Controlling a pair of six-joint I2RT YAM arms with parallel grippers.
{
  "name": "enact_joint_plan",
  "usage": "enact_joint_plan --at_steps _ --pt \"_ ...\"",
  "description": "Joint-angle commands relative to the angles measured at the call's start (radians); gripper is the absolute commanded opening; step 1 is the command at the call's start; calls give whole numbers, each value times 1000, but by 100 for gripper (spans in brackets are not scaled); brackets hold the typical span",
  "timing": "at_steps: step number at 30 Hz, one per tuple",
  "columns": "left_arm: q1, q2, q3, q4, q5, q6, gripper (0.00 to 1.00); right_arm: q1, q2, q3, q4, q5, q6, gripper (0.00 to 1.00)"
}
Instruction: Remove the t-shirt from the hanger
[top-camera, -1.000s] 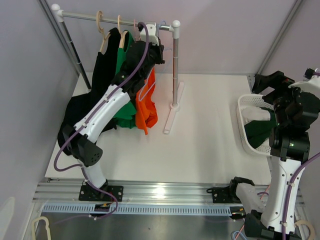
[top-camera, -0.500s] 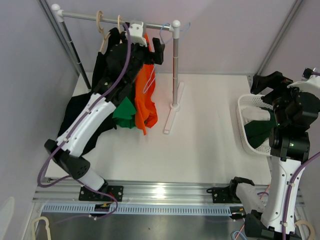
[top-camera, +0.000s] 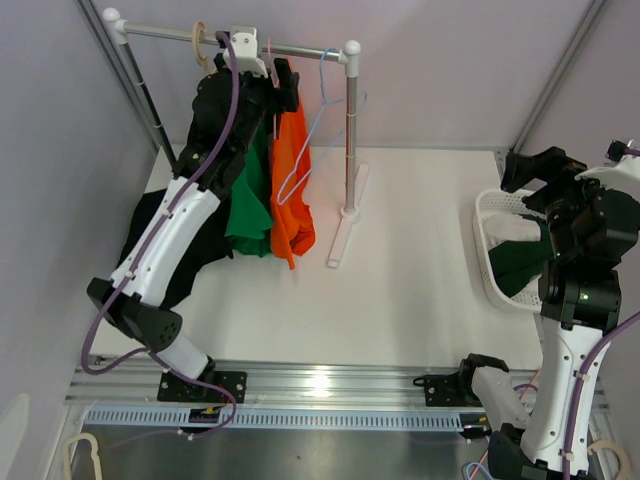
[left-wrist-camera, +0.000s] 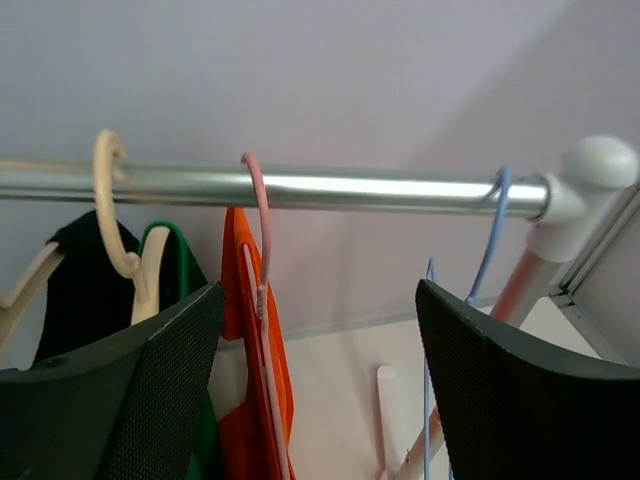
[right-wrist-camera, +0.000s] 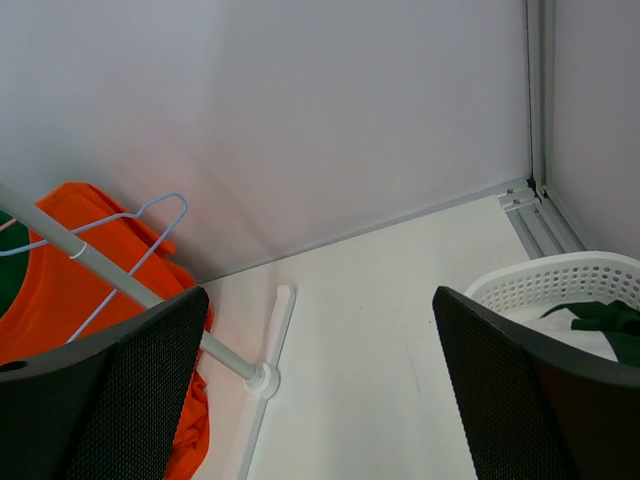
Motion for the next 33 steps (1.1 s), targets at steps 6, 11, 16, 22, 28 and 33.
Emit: enact_joint_plan --at_steps 6,11,16,22,28,33 --pt "28 122 103 -74 21 -28 78 6 -18 14 2 -28 -8 99" --pt "38 208 213 -143 0 -30 74 8 -21 8 -1 -28 -11 100" --pt "46 219 212 -140 -26 -33 57 9 -21 3 5 -28 -11 99" --pt "49 216 207 -143 -66 -20 44 9 -17 5 12 -40 -1 100" --pt "63 224 262 -166 -51 -11 1 9 -15 5 10 -49 3 99" --pt "66 231 448 -232 -25 -10 1 12 -6 14 4 -80 0 99"
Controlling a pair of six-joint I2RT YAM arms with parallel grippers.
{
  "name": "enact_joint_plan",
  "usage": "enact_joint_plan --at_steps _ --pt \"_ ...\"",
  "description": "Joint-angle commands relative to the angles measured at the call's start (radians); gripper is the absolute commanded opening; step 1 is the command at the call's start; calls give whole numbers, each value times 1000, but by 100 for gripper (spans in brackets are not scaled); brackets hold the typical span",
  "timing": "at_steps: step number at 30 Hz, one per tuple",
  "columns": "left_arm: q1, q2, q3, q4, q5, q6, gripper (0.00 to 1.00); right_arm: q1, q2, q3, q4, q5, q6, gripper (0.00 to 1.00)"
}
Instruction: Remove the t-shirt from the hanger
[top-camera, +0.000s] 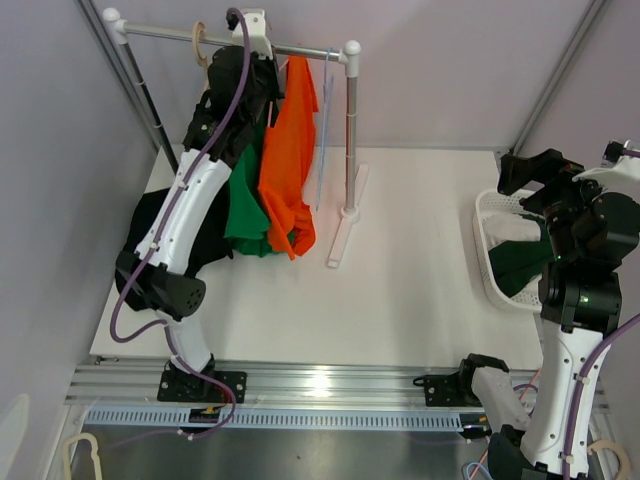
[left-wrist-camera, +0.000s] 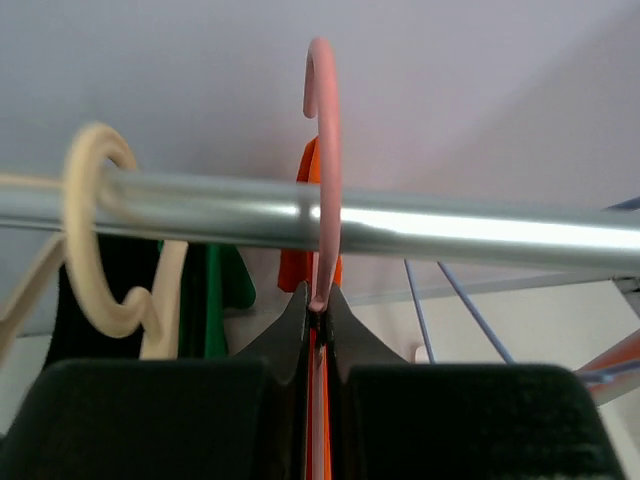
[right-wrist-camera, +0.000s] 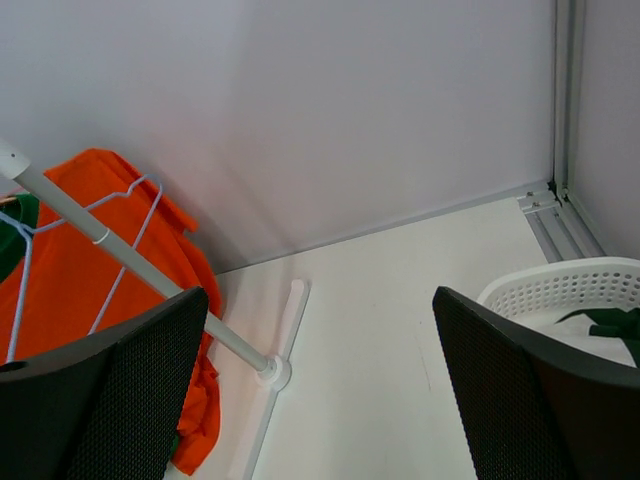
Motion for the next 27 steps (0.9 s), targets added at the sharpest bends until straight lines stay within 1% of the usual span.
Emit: enact_joint_plan --at_steps 1,7,10,11,13,14,15,16,17,19,20,21,23,24,25,27 --pt "9 -39 140 22 21 6 1 9 6 15 5 -60 1 100" --pt "9 -92 146 11 13 3 1 43 11 20 18 -111 -8 99" --pt "9 -112 136 -35 -16 -17 1 75 17 23 36 -189 -18 99" --pt "9 -123 131 -47 -28 -36 1 113 25 25 41 -238 -28 100" --pt "9 -134 122 -99 -74 -66 1 171 33 17 64 -274 -39 99" --pt "8 -141 125 -124 -100 -108 1 260 36 9 74 -293 -62 100" --pt "8 -145 123 -183 -120 -131 1 308 40 2 91 -294 -77 99" --pt "8 -152 120 -209 -134 -154 1 357 45 -11 94 -291 -90 100" --pt "6 -160 110 -234 -147 -199 1 461 49 -17 96 -283 -122 99" --pt "-5 -200 65 -277 -166 -239 1 581 72 -38 117 -245 -145 100" --pt "-11 -218 0 -282 -192 -273 1 709 83 -70 131 -217 -149 100" --pt "-17 -259 -25 -279 -198 -283 1 777 109 -87 163 -135 -156 99" --pt "-45 -302 -95 -271 -221 -302 1 921 141 -138 197 -29 -177 99" --pt "-64 -338 -128 -270 -229 -305 1 1051 175 -153 240 25 -209 99" --pt "-72 -350 -133 -285 -243 -319 1 1102 195 -170 266 113 -220 100" --pt "-86 -367 -137 -317 -256 -337 1 1173 236 -207 352 146 -232 100"
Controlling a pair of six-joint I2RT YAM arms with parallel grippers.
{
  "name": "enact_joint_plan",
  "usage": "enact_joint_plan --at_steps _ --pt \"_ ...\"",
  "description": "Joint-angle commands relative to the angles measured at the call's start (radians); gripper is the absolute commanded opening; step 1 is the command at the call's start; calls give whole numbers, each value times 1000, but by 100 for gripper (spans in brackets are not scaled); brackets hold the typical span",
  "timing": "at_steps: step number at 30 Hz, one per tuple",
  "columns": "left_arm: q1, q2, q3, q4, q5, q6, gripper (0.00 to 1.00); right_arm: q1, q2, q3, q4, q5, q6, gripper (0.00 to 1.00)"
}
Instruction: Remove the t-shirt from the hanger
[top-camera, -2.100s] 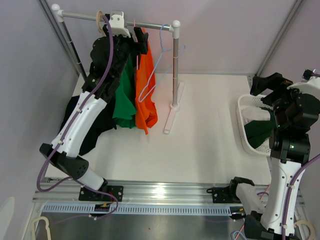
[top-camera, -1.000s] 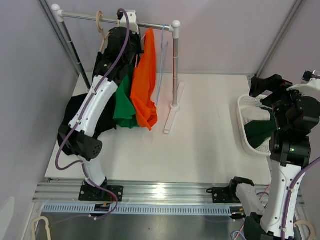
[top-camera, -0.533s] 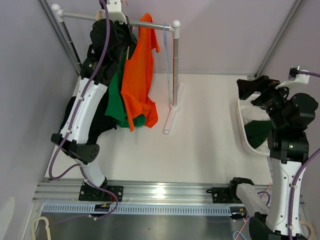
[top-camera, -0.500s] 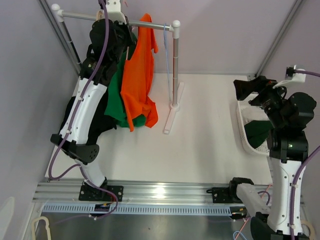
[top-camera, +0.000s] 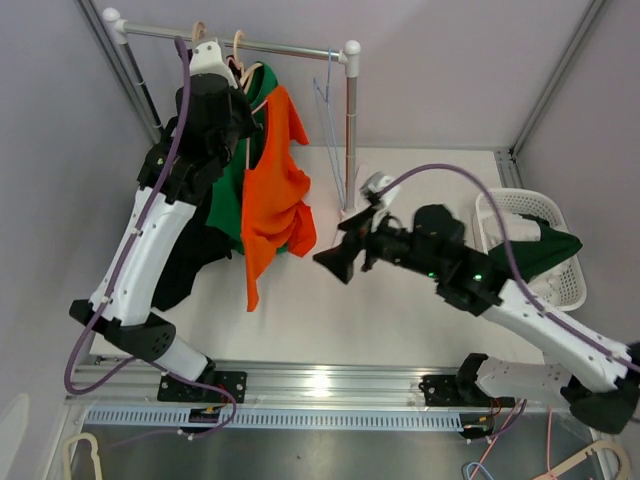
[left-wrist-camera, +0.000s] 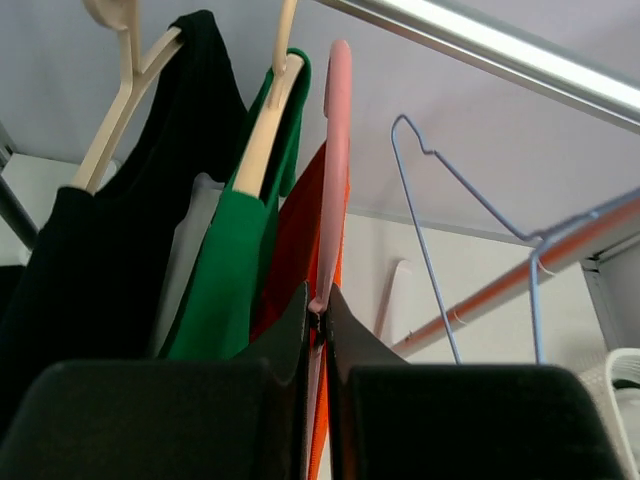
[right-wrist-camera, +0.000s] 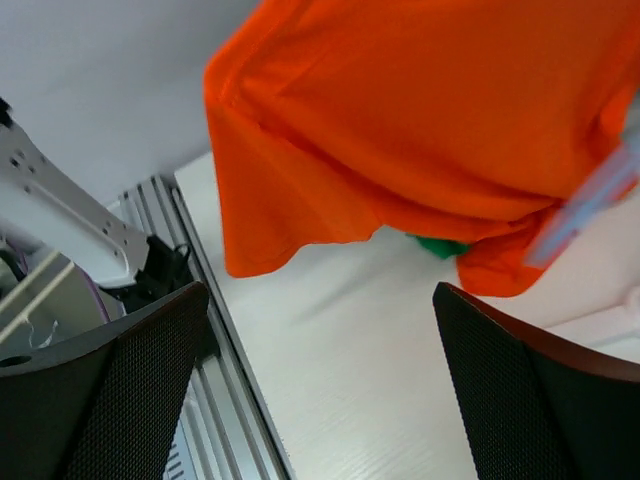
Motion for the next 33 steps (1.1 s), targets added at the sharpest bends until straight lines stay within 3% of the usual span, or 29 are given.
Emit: enact_joint_plan --at_steps 1,9,24,25,26,27,29,33 --pt "-38 -96 9 -43 -54 -96 1 136 88 -51 179 158 -64 99" --pt "-91 -142 2 -127 -82 -117 1 251 240 -75 409 175 -109 99" --pt "-101 -165 -100 -92 -25 -175 0 381 446 57 511 183 -142 97" --pt "-101 -164 -97 -91 -22 -173 1 384 458 61 509 184 -145 83" --pt "-101 -159 -94 -85 -21 -169 0 384 463 69 500 187 -141 33" --pt "-101 -156 -91 -84 -24 -166 1 388 466 77 494 187 -138 14" --pt "-101 -141 -75 -77 -30 -157 1 398 463 77 471 216 -132 0" --pt "-97 -101 -51 -58 -15 -156 1 467 434 71 440 259 -138 0"
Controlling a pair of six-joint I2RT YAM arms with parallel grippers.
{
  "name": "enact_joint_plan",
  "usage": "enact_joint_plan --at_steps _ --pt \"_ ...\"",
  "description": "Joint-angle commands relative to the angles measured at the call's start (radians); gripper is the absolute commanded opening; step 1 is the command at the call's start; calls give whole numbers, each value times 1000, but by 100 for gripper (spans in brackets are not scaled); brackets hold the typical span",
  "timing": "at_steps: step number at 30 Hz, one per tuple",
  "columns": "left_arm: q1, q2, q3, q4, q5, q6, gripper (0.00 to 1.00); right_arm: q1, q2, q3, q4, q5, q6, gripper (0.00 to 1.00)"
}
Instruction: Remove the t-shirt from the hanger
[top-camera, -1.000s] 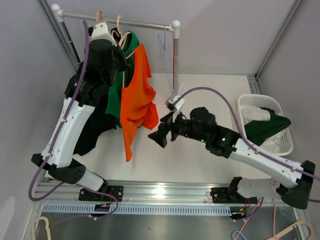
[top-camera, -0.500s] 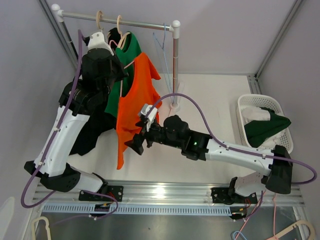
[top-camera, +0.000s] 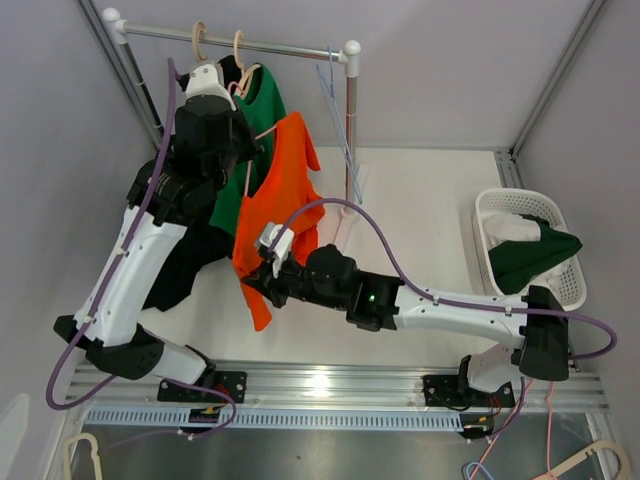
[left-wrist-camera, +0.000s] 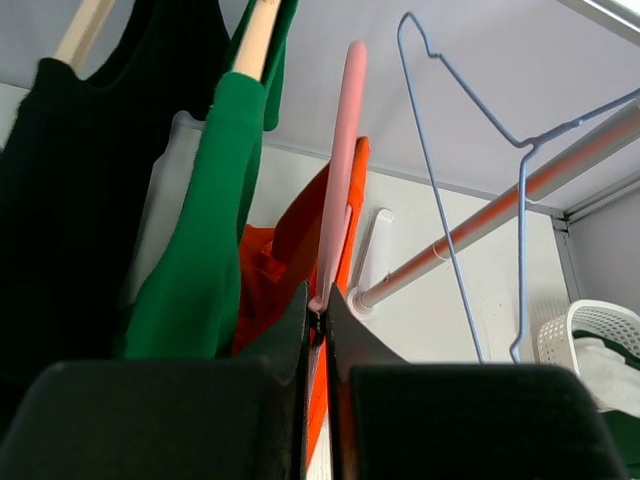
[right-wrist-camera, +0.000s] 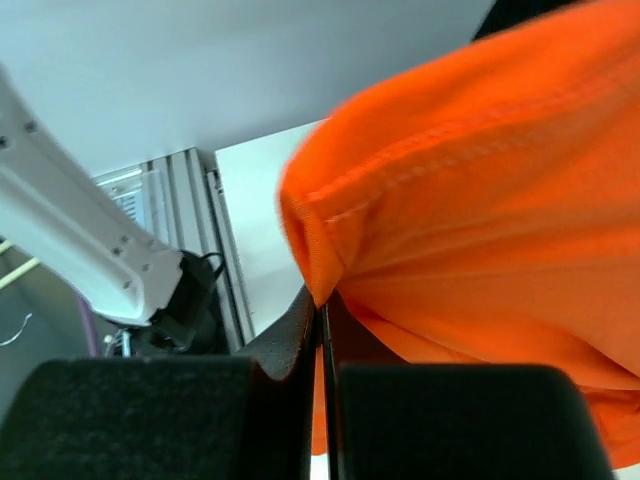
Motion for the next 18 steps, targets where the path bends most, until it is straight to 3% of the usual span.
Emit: enact_joint_plan --at_steps 1,5,10,14,17,18 --pt "-6 36 47 85 34 -15 1 85 -35 44 2 65 -18 0" --pt "-8 78 67 122 29 -7 1 228 -49 29 -41 154 -10 0" --pt "4 159 181 90 26 10 1 308 -18 -34 -13 221 68 0" --pt "8 152 275 -37 105 2 1 271 -26 -82 -31 307 104 0" --pt "6 29 217 -84 178 1 1 176 -90 -131 -41 344 134 0" --pt "4 -17 135 -78 226 2 1 152 -110 -149 -45 367 134 0"
